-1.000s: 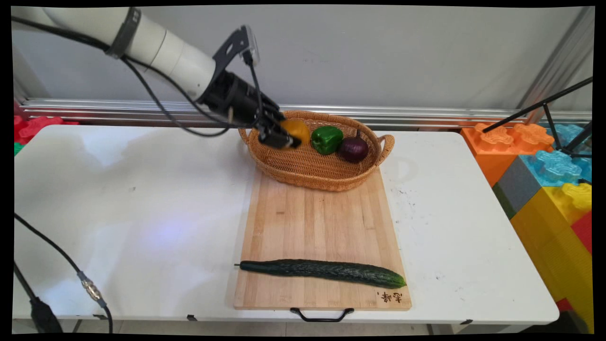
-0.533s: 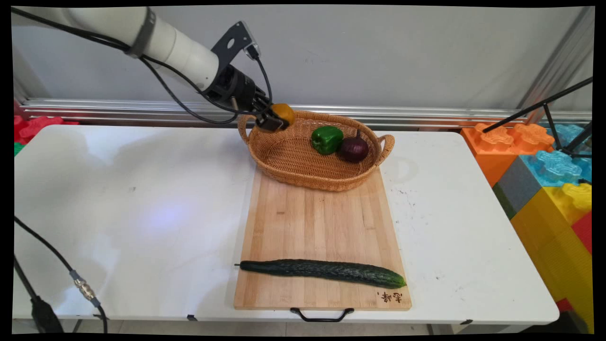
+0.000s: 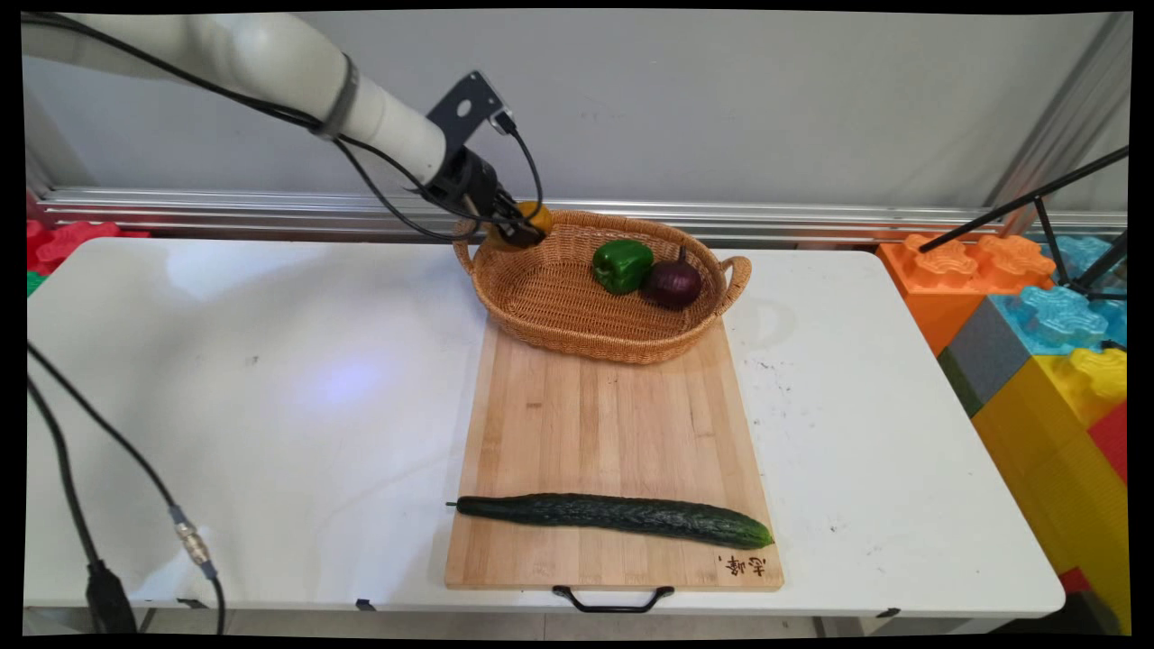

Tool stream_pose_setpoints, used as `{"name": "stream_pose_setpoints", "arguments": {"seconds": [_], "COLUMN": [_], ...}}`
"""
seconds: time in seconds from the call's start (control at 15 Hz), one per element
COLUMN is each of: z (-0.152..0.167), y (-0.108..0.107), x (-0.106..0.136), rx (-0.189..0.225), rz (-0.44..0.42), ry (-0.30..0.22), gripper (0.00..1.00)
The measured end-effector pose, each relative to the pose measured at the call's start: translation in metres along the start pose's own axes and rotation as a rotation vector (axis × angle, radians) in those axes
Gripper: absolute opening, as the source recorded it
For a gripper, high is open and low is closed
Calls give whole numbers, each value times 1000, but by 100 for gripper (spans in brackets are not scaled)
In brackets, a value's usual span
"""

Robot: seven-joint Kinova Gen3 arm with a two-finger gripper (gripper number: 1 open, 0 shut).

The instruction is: Place the picked object in the vegetable basket

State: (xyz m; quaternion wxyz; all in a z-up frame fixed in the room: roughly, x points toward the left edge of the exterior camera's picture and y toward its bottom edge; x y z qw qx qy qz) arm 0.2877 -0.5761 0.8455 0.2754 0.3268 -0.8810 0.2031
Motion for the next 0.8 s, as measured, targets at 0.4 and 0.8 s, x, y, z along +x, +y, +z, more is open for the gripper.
{"name": "stream_pose_setpoints", "arguments": {"seconds": [0.4, 0.8], "z": [47, 67], "y": [-7, -8], "x": [-3, 4], "rx": [2, -16], "rz": [-34, -42], "ry": [-39, -47], "gripper": [0, 100]}}
